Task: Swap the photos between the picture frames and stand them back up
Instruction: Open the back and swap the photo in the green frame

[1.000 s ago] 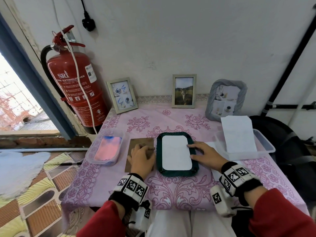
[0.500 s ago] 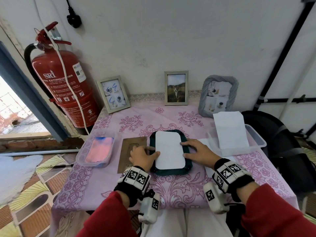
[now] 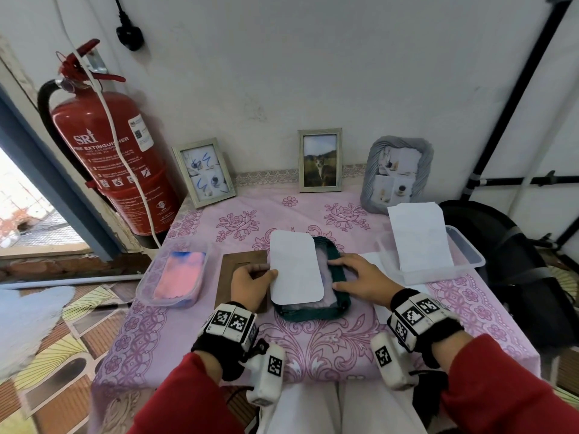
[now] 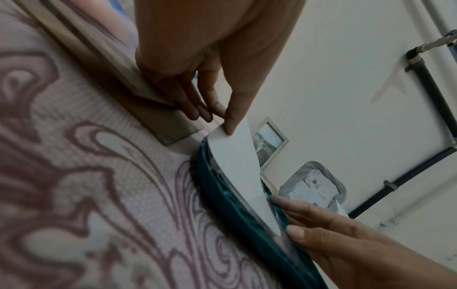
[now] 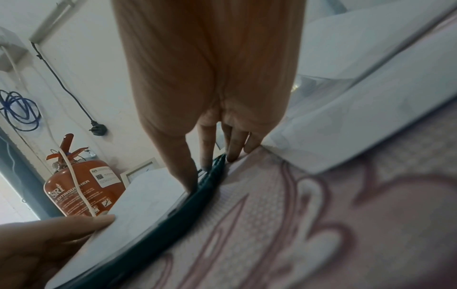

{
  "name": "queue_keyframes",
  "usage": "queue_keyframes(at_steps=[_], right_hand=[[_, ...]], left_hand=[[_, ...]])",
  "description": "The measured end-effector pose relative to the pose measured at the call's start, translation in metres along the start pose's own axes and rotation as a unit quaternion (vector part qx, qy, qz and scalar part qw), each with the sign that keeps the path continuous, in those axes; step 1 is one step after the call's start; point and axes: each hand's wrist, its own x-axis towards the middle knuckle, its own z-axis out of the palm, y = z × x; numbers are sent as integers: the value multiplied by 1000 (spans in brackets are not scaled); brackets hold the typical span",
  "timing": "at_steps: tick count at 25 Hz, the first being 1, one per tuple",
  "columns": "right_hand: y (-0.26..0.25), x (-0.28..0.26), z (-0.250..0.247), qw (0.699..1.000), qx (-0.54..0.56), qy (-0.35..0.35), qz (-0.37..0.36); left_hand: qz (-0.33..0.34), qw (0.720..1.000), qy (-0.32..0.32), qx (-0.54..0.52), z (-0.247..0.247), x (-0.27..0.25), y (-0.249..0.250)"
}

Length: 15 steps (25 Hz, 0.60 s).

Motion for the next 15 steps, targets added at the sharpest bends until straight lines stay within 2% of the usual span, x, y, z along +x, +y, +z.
queue_keyframes(at_steps=[3,7,10,15], right_hand=[[1,-1,2,1000,13,14,-4],[2,-1,1,1000,-20,-1,-16],[1,0,0,1000,-20,-5,-15],[2,0,0,1000,-19,-1,-7]], left_hand=[[5,1000,14,-14,-6,2,-2],[5,999,30,-25,-14,6,-5],[-11,999,26,-45,-17,7,-7],[2,998,20,-60,-19,6,-8]])
